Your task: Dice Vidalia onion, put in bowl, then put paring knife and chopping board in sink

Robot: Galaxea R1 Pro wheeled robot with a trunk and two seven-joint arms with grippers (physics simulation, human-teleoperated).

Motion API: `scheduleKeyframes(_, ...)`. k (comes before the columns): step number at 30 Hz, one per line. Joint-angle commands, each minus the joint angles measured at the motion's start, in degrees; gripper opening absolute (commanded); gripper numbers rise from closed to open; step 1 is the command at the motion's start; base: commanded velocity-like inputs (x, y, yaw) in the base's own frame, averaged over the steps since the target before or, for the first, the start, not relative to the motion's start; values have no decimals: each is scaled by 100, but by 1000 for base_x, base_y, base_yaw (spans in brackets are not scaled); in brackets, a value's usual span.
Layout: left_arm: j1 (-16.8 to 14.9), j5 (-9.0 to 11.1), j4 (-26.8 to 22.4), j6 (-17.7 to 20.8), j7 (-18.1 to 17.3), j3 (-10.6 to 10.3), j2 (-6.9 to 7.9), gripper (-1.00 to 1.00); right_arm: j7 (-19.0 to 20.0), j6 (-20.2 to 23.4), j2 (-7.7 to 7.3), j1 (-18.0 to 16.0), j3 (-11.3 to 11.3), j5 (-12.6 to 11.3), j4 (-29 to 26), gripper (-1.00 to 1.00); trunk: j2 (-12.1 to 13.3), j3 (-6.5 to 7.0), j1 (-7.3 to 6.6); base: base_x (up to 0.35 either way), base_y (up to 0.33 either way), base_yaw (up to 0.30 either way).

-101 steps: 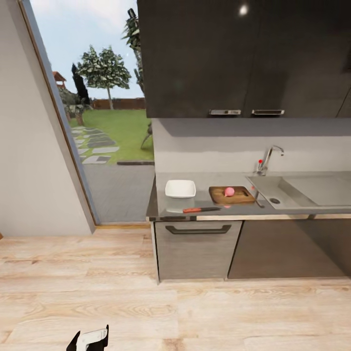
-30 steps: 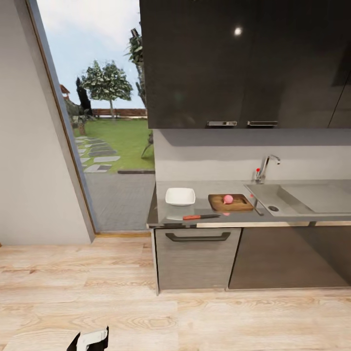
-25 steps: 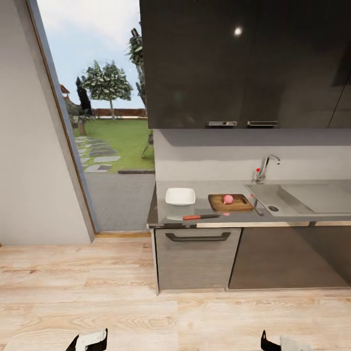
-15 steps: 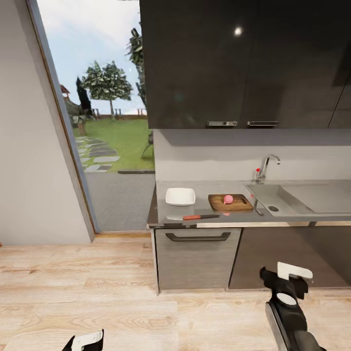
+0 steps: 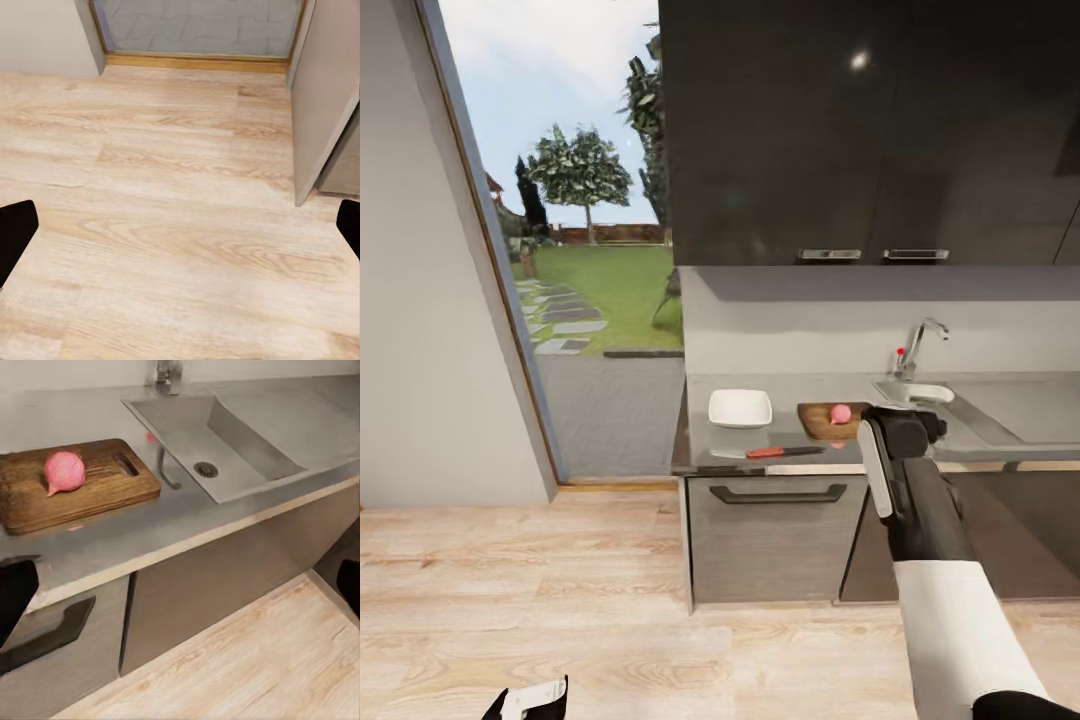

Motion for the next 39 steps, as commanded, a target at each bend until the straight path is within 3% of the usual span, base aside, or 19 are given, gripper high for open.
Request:
scheduleKeyframes(1,-11,-42,23,-32,37,10,-1,100,-15,20,63,-130,-8,-6,161,100,-14,-14,6,165,249,0)
scheduleKeyframes(3,-11,-42,23,17,37,10,-5,100,-17,-97,429,-302,-31,-91,524,100,-14,-14,6,139,260,0)
scheduleKeyframes(5,-11,-46,23,61,37,10,-6,100,-52,-290,621,-332,-63,-154,605,100,-14,-14,6,130,264,0)
scheduleKeyframes(9,-11,-47,23,102,37,10,-11,100,-457,-797,621,-355,-209,-443,684,100,-14,-14,6,122,267,0)
scheduleKeyframes(11,-11,-48,23,110,37,10,-13,100,-861,-1020,621,-359,-260,-765,709,100,-14,-14,6,112,271,0)
scheduleKeyframes(14,-11,-49,23,115,37,10,-15,100,-1846,-1460,621,-363,-289,-1855,794,100,-14,-14,6,107,273,0)
scheduleKeyframes(16,-11,-46,23,116,37,10,-15,100,-2159,-1608,621,-363,-286,-2246,809,100,-14,-14,6,105,274,0)
scheduleKeyframes(19,-11,-44,23,117,37,10,-16,100,-2930,-1950,621,-364,-234,-3075,845,100,-14,-14,6,104,275,0)
scheduleKeyframes(30,-11,-48,23,117,37,10,-16,100,-3074,-2327,621,-364,-138,-3198,1674,100,-14,-14,6,43,89,0)
scheduleKeyframes(39,-11,-49,23,133,37,10,-16,100,-3336,-2386,621,-364,411,-3167,1723,100,-14,-14,6,73,35,0)
